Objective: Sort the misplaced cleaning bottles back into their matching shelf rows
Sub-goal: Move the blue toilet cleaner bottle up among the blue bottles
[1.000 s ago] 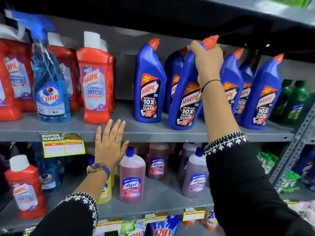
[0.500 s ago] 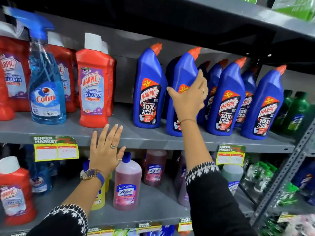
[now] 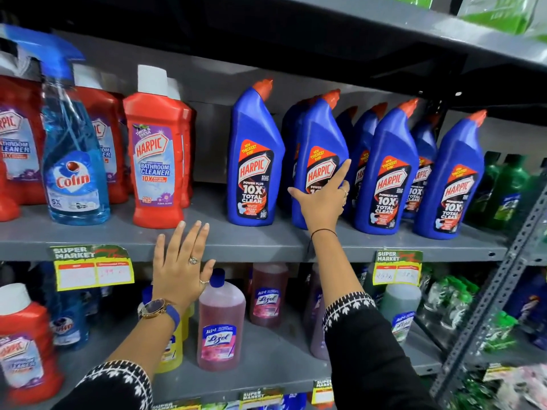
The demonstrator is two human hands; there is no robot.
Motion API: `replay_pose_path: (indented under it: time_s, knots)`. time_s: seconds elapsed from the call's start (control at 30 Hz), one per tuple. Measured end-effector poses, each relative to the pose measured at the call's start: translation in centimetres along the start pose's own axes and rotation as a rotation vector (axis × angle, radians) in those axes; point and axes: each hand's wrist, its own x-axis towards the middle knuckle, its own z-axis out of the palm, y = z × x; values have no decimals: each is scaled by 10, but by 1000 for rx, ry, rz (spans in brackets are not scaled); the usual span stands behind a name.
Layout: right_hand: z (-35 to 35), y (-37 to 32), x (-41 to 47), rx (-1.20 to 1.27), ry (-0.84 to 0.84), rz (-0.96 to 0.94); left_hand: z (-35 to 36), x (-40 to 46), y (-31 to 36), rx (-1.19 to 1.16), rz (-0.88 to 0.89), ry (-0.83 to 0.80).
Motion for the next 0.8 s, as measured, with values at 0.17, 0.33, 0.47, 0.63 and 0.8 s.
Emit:
replay_pose_path:
  time_s: [0.17, 0.33, 0.47, 0.63, 0.8]
  knots:
    - [3, 9, 1, 11, 15, 2, 0, 0, 1, -6, -11, -5]
    - [4, 10, 1, 25, 1, 12, -1, 1, 2, -5, -6, 9]
    - [4, 12, -8, 49, 9, 31, -4, 1, 2, -20, -19, 5]
    - [1, 17, -87, 203, 152, -177, -4, 1, 3, -17, -22, -11]
    - [17, 42, -198, 368, -27, -245, -2, 1, 2, -3, -10, -2]
